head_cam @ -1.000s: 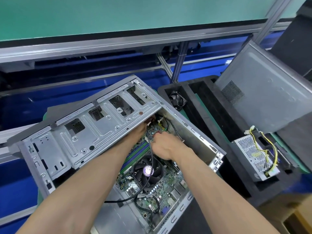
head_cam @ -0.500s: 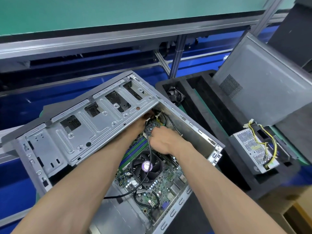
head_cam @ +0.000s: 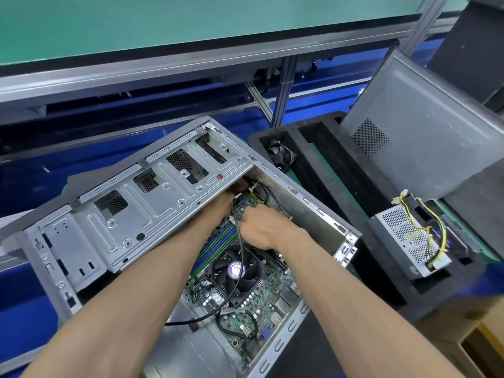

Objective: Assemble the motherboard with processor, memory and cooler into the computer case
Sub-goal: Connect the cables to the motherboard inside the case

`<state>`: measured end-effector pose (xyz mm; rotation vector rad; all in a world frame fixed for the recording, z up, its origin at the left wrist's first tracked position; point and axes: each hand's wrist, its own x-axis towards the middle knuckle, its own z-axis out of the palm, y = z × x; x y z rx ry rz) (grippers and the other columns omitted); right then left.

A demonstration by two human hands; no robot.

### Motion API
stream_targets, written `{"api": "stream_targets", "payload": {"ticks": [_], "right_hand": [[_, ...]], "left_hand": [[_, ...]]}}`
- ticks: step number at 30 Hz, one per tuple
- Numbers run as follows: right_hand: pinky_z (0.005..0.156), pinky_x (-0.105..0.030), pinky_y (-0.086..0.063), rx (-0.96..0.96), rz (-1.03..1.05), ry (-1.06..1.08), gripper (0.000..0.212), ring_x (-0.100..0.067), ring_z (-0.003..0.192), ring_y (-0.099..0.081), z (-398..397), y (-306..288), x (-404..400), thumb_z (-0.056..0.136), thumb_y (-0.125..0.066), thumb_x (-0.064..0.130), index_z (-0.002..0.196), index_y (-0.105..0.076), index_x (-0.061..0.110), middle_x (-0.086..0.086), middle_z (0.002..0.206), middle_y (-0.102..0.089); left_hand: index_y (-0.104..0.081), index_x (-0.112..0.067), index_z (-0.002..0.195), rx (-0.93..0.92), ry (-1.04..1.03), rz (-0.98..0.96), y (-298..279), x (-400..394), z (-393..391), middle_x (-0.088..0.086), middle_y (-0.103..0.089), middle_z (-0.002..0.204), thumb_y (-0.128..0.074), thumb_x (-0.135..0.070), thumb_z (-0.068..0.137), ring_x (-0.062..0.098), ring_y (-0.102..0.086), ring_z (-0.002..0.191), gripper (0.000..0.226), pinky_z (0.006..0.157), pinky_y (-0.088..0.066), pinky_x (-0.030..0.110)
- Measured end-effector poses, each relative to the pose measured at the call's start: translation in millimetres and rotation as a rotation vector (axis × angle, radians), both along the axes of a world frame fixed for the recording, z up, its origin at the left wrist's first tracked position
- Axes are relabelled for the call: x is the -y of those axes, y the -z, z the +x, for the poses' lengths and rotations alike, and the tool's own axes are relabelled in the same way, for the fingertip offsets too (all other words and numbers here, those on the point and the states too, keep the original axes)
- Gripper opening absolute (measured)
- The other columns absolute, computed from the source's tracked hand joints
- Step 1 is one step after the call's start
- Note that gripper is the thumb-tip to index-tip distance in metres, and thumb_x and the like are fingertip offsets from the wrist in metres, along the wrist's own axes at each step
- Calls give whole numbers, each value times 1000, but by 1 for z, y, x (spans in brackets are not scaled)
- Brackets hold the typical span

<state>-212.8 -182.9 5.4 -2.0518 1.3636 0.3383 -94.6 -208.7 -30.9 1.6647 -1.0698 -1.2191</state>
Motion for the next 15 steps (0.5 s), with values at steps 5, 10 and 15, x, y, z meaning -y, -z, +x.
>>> {"api": "stream_targets", "payload": {"ticks": [5, 10, 15], "right_hand": [[63, -34, -31, -11, 7, 1, 12, -24, 78, -42, 0, 3, 1, 93, -38, 22, 84, -42, 15, -11, 98, -44], [76, -37, -32, -41, 20, -10, 15, -31, 93, -44, 0, 7, 2, 94, -33, 26, 95, -43, 14, -10, 100, -39], [78, -38, -33, -49, 28, -17, 19, -30, 93, -41, 1, 7, 3, 90, -31, 26, 93, -43, 13, -19, 116, -50]], "left_hand": [[-50, 4, 137, 124, 56, 84, -4, 0, 4, 10, -49, 131, -42, -6, 105, 10, -39, 107, 34, 93, -34, 15], [-46, 22, 130, 92, 22, 60, -4, 2, 1, 28, -54, 123, -49, 7, 99, 23, -50, 108, 35, 79, -44, 5], [-57, 11, 124, 60, 16, 51, -7, -2, 4, 28, -57, 130, -60, -4, 96, 38, -53, 123, 32, 110, -38, 45]]}}
